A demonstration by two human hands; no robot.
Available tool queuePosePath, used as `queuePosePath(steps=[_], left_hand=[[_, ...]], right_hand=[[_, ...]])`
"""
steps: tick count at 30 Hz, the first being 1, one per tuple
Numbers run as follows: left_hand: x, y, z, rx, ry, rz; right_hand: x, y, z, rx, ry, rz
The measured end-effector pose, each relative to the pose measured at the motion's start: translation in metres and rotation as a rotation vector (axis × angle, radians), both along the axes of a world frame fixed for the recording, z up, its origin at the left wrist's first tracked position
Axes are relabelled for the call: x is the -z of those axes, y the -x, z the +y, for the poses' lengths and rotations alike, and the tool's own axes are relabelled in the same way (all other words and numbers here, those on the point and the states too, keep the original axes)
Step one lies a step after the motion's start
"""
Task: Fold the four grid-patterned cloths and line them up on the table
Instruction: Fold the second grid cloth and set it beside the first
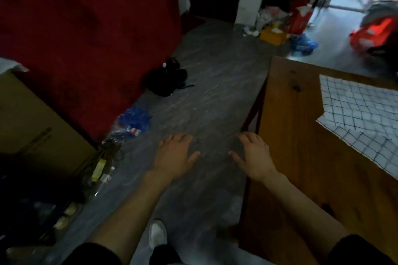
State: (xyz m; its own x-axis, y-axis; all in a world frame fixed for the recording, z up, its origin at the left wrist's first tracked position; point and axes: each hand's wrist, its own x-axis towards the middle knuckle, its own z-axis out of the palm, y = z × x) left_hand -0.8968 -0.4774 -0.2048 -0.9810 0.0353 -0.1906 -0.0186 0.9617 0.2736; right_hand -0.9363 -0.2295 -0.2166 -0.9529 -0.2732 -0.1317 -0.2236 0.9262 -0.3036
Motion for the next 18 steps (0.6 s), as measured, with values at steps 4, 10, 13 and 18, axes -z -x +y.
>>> queuePosePath(steps=[4, 10, 13, 18], left_hand=[[-0.004, 0.051, -0.050, 0.072, -0.154, 0.043], [-0.018, 0.132, -0.078, 0.201, -0.211, 0.123], [-0.016, 0.172, -0.076, 0.263, -0.265, 0.112], [-0.004, 0.239, -0.072, 0.363, -0.218, 0.094]], right_hand=[[-0.017, 0.021, -0.041, 0.151, 0.011, 0.038], [-0.041, 0.063, -0.079, 0.282, 0.028, -0.003], [-0.042, 0.092, -0.084, 0.371, 0.036, -0.038], [-0.025, 0.156, -0.085, 0.444, 0.056, -0.022]])
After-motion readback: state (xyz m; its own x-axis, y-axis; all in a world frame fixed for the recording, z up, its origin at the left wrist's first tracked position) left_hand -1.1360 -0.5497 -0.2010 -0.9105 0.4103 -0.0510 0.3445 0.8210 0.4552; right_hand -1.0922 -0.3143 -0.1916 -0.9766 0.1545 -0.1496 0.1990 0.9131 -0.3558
